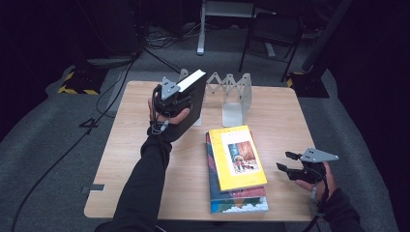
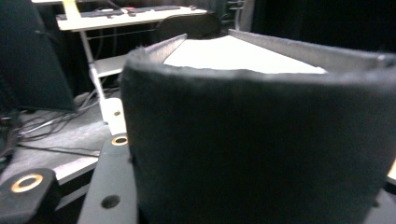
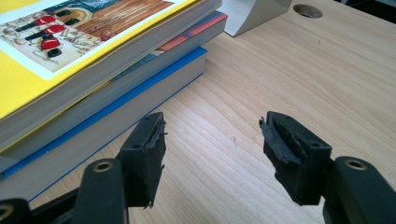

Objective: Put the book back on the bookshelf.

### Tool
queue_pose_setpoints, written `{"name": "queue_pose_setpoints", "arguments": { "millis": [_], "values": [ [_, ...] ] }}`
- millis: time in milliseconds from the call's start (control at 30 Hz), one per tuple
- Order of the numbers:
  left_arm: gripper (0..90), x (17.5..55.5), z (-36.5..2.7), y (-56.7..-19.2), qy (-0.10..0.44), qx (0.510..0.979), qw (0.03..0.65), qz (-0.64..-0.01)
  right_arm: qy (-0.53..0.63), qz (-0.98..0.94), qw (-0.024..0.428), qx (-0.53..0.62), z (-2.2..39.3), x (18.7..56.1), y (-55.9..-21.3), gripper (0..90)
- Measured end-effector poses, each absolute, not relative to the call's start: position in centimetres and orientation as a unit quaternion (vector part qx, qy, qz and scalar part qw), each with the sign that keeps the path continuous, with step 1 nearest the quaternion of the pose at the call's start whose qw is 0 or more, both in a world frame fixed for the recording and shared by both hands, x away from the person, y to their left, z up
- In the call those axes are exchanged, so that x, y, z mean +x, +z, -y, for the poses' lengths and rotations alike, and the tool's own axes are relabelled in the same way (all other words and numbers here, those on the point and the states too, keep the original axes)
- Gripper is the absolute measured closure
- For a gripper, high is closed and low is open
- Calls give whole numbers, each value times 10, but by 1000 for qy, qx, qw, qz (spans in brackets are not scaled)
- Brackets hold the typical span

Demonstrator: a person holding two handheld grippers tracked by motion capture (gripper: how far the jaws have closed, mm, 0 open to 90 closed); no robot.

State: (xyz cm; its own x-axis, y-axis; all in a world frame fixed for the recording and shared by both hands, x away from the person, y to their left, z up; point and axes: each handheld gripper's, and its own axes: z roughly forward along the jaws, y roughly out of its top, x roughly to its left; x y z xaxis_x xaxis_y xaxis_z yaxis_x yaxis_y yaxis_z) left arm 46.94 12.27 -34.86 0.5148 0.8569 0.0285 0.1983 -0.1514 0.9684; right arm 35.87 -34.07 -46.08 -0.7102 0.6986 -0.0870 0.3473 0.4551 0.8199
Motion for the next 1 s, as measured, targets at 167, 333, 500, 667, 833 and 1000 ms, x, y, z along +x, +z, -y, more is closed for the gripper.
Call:
{"name": "queue_pose_setpoints", "arguments": {
  "millis": [167,333,500,667,833,1000],
  "values": [
    [521,480,-123,-353,319,689,517,-395,415,-827,210,316,340,359,-461,385],
    [521,493,-121,-358,329,687,504,-408,416,-826,208,319,341,359,-462,385],
    [520,503,-121,-363,329,683,499,-420,416,-826,206,319,341,360,-462,385],
    [521,510,-117,-369,331,682,494,-425,416,-827,205,318,341,360,-463,385],
    [520,514,-115,-378,330,680,492,-432,416,-828,206,315,341,360,-463,385],
    [519,510,-117,-383,335,664,502,-441,418,-827,205,317,342,360,-463,385]
  ]
}}
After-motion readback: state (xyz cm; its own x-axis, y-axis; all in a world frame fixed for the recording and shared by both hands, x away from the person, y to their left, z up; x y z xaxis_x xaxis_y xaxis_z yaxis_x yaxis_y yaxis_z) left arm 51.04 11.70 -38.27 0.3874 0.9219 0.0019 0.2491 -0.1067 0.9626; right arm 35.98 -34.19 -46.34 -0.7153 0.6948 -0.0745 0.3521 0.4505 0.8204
